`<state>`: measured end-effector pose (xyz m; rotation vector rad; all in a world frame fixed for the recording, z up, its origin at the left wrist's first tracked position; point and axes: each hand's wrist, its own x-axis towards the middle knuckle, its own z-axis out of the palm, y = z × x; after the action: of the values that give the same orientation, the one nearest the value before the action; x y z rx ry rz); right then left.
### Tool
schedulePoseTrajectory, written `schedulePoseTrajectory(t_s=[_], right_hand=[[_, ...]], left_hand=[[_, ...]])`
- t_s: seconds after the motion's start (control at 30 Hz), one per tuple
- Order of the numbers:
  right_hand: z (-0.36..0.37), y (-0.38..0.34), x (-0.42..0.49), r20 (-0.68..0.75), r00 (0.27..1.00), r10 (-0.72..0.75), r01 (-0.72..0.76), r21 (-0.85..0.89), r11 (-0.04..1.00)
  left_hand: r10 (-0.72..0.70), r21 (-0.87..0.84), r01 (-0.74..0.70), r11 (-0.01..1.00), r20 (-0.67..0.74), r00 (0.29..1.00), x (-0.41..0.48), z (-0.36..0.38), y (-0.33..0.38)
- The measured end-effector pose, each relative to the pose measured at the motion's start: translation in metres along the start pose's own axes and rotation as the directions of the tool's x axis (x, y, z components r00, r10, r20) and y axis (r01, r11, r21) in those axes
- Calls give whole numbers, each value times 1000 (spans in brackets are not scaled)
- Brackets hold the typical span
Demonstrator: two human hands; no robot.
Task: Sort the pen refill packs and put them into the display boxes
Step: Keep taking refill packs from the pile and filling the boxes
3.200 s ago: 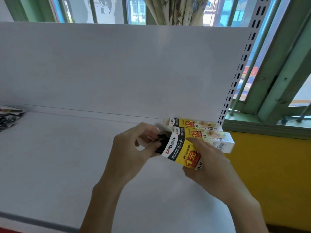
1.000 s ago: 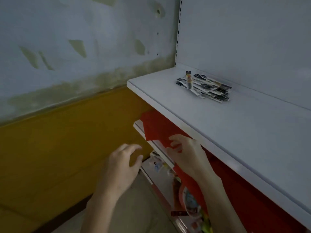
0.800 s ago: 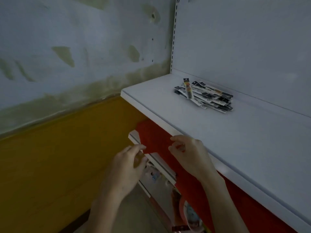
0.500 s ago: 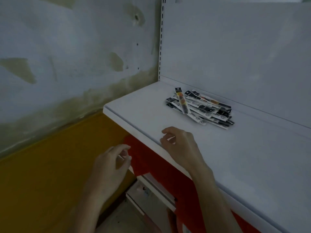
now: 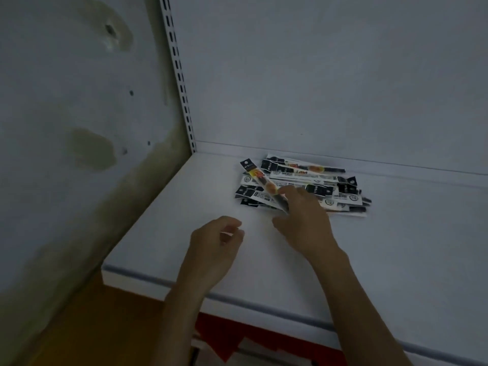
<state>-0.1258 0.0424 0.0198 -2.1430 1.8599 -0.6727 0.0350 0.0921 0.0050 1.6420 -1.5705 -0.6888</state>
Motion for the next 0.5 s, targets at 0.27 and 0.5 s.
schedulePoseTrajectory(t_s=[0.27,0.5], right_hand=[[14,-6,-3,-77,985,157,-157,-4,988],[34,-57,-20,-14,997,-74,74,285,956]], left_hand=[[-64,-174,100,980,199,978,45,7,-11],[-115,-161,145,976,183,976,65,1,-11]])
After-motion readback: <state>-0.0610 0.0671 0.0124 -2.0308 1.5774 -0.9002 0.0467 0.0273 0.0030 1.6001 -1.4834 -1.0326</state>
